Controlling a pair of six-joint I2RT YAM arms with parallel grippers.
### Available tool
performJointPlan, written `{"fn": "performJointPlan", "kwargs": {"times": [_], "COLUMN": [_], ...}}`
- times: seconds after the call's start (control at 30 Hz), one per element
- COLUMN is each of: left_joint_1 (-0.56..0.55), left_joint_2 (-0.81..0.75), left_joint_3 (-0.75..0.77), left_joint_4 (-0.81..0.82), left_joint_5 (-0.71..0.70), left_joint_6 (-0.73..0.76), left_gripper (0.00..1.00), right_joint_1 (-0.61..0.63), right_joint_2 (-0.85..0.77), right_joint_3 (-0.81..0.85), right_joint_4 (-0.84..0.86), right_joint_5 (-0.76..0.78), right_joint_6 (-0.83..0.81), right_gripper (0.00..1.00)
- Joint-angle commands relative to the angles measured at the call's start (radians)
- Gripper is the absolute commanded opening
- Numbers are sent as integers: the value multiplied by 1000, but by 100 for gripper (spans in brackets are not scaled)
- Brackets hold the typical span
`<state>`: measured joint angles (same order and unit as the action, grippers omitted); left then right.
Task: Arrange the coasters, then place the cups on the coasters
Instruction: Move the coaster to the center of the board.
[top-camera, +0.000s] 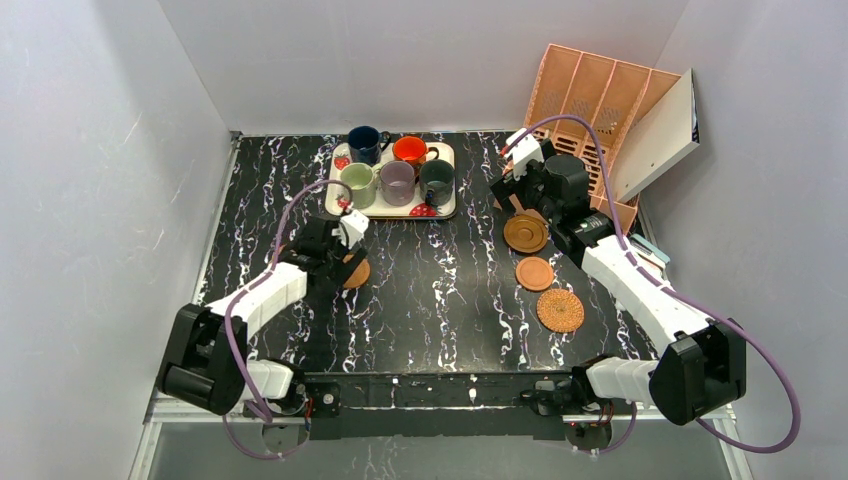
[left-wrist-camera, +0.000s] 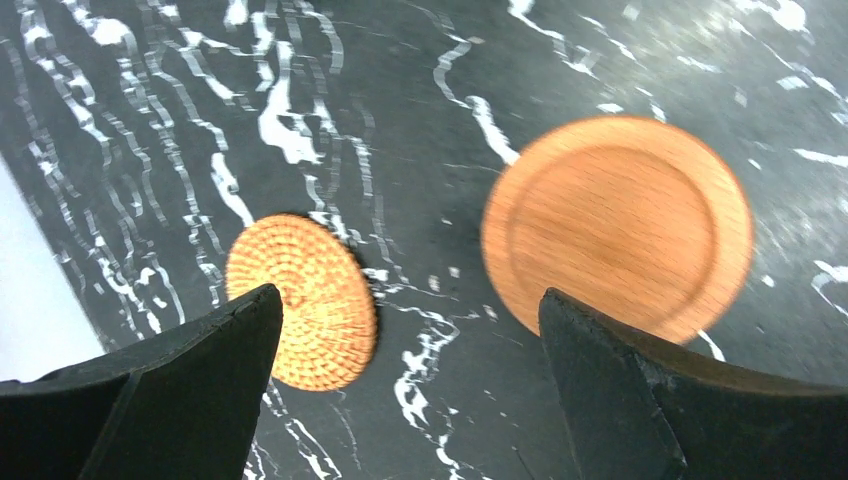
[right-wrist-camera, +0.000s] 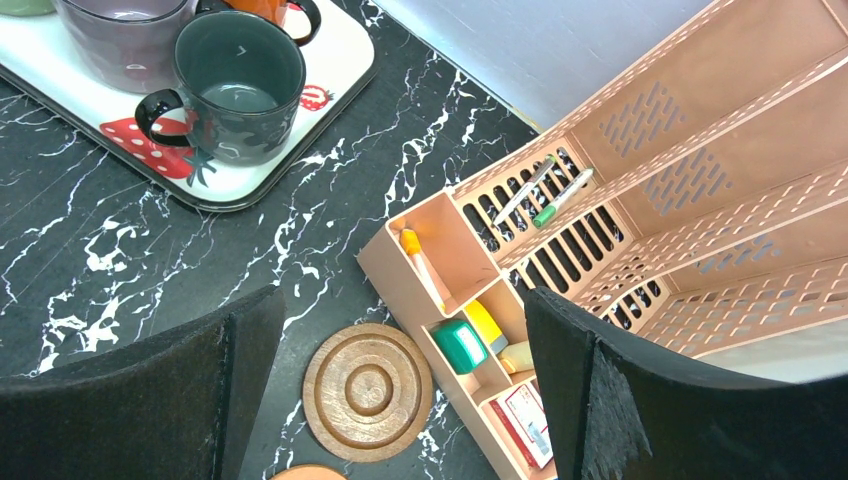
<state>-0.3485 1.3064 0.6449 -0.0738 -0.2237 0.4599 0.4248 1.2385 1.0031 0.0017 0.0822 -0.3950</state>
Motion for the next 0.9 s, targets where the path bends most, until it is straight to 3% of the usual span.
{"fn": "performJointPlan", "kwargs": {"times": [0.0, 0.4, 0.87], "left_joint_1": [60, 307, 448], "left_joint_2": [-33, 125, 154], "left_joint_3": [49, 65, 87], "left_joint_4": [60, 195, 213], "left_joint_5": [-57, 11, 111], "left_joint_6": [-64, -50, -44], "left_gripper": [98, 98, 98], "right_joint_1": [-6, -6, -8], "right_joint_2": [-16, -21, -23], "right_joint_3": [-1, -1, 0], "right_joint_4": [33, 31, 29], "right_joint_5": [-7, -15, -18], "right_joint_6": [10, 10, 10], "right_gripper": [99, 99, 99]}}
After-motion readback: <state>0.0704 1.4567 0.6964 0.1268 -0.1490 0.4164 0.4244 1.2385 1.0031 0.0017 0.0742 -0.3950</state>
